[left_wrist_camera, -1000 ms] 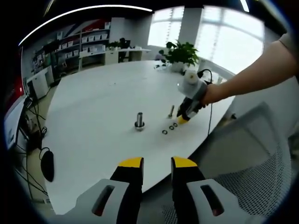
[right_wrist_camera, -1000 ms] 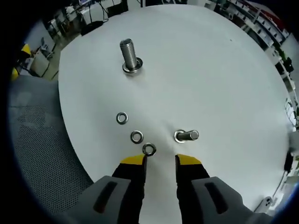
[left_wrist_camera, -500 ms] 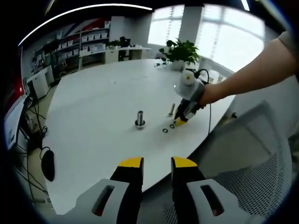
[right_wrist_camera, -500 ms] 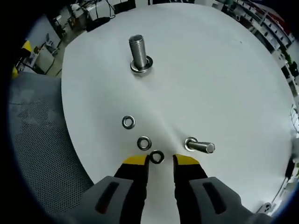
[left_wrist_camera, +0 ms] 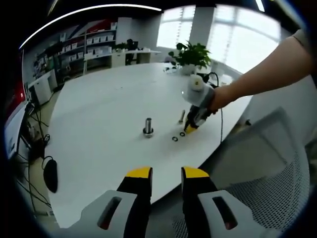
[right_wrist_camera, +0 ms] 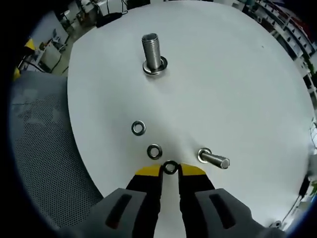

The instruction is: Place the washer onto the threaded stud by aligning its center hole with the stud, sliding it down to the base, and recovering from edge contact or off-axis alignment until the washer reaches the visible bottom stop.

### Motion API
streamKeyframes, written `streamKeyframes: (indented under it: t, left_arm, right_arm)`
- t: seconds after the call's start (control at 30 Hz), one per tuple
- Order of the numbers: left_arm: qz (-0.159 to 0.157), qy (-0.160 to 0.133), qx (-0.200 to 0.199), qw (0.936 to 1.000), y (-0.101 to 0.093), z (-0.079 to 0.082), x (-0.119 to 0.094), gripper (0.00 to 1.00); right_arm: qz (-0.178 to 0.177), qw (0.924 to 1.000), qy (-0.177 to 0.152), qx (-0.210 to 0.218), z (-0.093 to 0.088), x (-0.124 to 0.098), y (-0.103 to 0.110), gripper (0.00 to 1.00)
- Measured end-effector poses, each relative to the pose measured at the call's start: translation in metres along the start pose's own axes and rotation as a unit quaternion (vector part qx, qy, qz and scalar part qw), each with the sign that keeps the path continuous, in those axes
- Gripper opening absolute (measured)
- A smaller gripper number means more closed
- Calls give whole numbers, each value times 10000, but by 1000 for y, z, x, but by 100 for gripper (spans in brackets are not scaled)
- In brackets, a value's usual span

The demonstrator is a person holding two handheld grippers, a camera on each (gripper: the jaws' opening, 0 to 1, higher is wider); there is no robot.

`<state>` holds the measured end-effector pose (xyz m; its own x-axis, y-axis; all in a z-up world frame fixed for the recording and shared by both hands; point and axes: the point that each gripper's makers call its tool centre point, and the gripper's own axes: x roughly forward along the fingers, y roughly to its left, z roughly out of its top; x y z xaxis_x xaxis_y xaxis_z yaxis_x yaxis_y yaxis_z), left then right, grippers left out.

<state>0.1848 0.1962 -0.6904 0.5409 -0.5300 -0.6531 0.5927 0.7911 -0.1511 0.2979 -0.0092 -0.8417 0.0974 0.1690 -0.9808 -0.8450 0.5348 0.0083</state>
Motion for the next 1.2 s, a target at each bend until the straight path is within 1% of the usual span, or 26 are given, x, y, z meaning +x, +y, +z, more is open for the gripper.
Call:
streamKeyframes:
  t: [0.07, 0.13, 0.2, 0.23, 0.3, 0.57, 0.6, 0.63, 0.73, 0.83, 0.9, 1.0, 1.03, 1.1, 1.2]
  left_arm:
    - [5, 23, 18, 10000, 0, -1, 0, 21]
    - [8, 28, 32, 10000, 0, -1, 0, 21]
    - [11, 37, 57, 10000, 0, 0, 0, 20]
    - [8, 44, 57, 10000, 0, -1, 0, 20]
    - [3, 62, 59, 10000, 0, -1, 1, 20]
    - [25, 71, 43, 10000, 0, -2, 0, 19]
    - [24, 74, 45, 10000, 0, -2, 0, 19]
    - [25, 74, 42, 10000, 0, -2, 1, 19]
    - [35, 79, 36, 10000, 1, -3, 0, 19]
    - [-1, 96, 23, 10000, 0, -3, 1, 19]
    - [0, 97, 28, 9999, 0, -3, 1, 19]
    - [50, -26, -7, 10000, 2, 1, -2, 19]
    - [39, -14, -33, 10000, 2, 0, -1, 19]
    - [25, 40, 15, 10000, 1, -2, 0, 19]
    - [11, 38, 35, 10000, 0, -1, 0, 19]
  right_arm:
    - [-55, 9997, 188, -117, 0, 0, 2, 14]
    - [-109, 9993, 317, -137, 1, 1, 2, 14]
    - [-142, 9989, 435, -97, 1, 2, 1, 14]
    - [-151, 9987, 491, 12, 1, 2, 0, 14]
    - [-160, 9983, 554, 107, 1, 2, -1, 14]
    - [-323, 9968, 726, 104, 1, 2, 3, 15]
    - [-344, 9969, 684, -166, 2, 1, 2, 16]
    - [-353, 9970, 692, -32, 1, 1, 3, 16]
    - [-334, 9974, 643, -18, 0, 1, 2, 15]
    - [-343, 9982, 463, 187, 0, 1, 1, 15]
    - [-404, 9984, 354, 198, -1, 0, 3, 15]
    - [-430, 9987, 212, 157, -1, 0, 3, 15]
    - [-392, 9988, 157, 231, -1, -1, 3, 15]
    - [-343, 9992, 88, 199, -1, -1, 2, 14]
    - [-378, 9990, -56, 251, -2, 0, 2, 14]
